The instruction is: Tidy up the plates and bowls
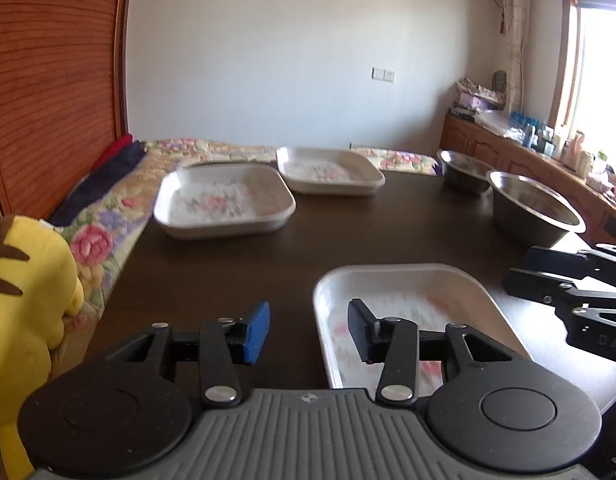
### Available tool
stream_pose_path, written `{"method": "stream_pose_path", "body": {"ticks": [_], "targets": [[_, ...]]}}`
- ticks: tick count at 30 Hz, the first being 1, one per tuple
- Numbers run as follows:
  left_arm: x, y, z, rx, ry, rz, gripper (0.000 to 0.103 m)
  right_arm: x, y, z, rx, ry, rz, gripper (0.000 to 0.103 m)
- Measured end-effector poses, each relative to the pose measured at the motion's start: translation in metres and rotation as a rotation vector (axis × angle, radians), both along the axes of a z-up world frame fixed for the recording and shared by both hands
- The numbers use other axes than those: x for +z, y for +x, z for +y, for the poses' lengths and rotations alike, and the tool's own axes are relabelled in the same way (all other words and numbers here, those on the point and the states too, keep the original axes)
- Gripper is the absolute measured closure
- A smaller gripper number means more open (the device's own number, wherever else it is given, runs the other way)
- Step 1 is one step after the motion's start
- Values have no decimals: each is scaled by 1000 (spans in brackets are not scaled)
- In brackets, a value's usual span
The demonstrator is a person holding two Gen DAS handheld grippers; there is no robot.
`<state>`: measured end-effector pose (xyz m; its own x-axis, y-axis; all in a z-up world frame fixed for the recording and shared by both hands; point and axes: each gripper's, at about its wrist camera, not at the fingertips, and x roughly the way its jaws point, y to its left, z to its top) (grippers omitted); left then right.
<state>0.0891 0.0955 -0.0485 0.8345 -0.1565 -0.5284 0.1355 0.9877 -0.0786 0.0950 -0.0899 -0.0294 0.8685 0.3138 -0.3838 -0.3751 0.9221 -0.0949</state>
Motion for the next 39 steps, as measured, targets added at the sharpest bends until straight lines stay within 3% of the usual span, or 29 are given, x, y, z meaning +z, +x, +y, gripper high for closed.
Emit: {"method": "stream_pose_path", "body": {"ticks": [4,13,39], "targets": [[8,13,6,18,1,-30,49,12,11,8,8,-23,-51,62],[20,42,24,47,10,-46,49,25,36,24,29,-33,-77,62],[19,93,64,102,44,-60,49,32,110,76,121,-103,21,62]]}}
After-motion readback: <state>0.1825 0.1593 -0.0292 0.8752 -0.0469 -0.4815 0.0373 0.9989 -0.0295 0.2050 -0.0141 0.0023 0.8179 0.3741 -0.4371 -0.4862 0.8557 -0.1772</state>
